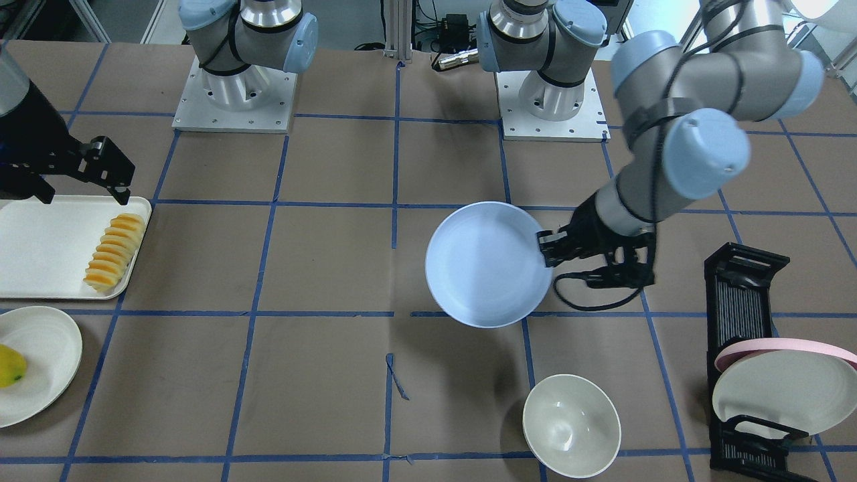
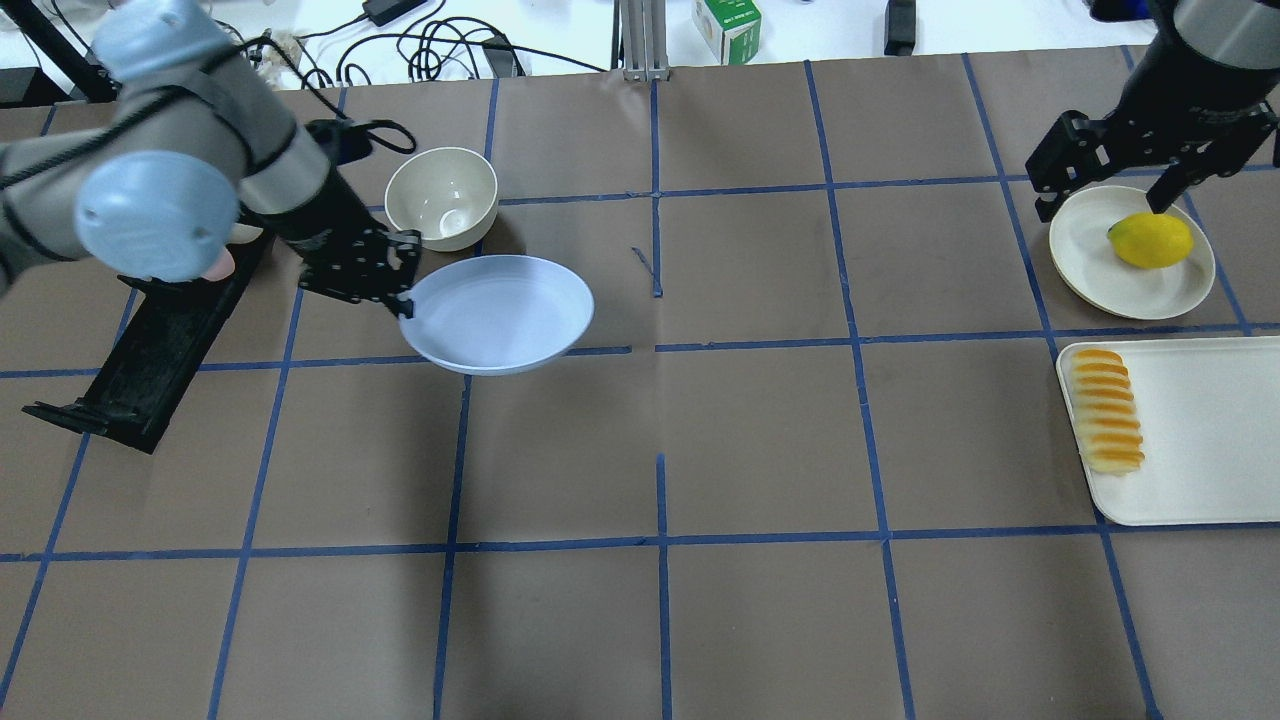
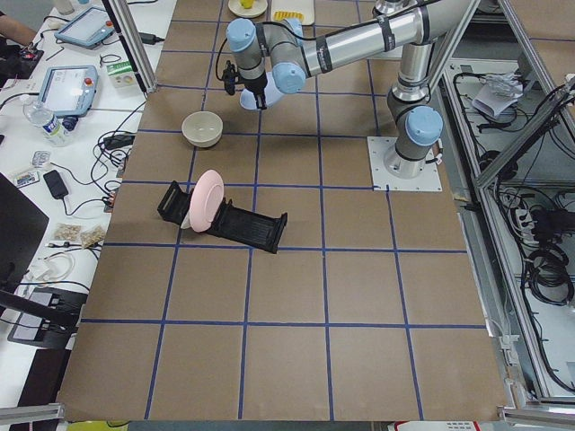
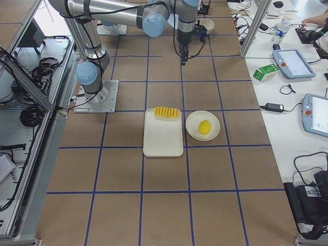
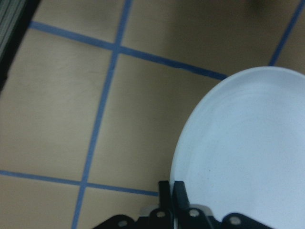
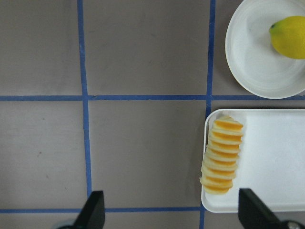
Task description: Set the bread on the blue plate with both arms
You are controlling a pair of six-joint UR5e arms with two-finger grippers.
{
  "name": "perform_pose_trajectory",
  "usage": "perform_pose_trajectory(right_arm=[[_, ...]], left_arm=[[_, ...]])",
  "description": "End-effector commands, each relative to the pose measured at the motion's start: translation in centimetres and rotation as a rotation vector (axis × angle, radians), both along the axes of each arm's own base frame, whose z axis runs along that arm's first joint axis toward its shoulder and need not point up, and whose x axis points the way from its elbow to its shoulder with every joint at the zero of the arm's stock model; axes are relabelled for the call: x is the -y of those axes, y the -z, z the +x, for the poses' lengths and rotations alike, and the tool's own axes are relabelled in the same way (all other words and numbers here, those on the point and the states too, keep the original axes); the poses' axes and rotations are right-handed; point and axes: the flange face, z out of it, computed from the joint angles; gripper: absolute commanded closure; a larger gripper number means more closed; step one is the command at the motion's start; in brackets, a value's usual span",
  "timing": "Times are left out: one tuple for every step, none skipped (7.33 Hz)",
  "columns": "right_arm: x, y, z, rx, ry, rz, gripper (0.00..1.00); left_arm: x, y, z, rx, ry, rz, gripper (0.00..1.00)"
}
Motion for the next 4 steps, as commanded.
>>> perform_pose_trajectory(right_arm=[[-2.6, 9.2, -3.9, 0.021, 0.034, 0.057, 0.0], [-4.8, 14.1, -4.4, 0.025, 0.033, 0.054, 0.0], [-5.6, 16.5, -6.0, -0.009, 0.032, -0.026, 0.0], [-7.1, 18.2, -8.1, -0.008, 0.084, -0.03, 0.0]], left_arm=[[-2.4, 7.0, -9.0, -0.022, 0.005, -0.096, 1.0], [-3.6, 9.4, -11.3, -0.032, 0.037, -0.137, 1.0], [-3.4, 10.4, -11.8, -0.04, 0.047, -0.182, 1.0], [-3.2, 11.2, -12.0, -0.037, 0.048, -0.174, 1.0]])
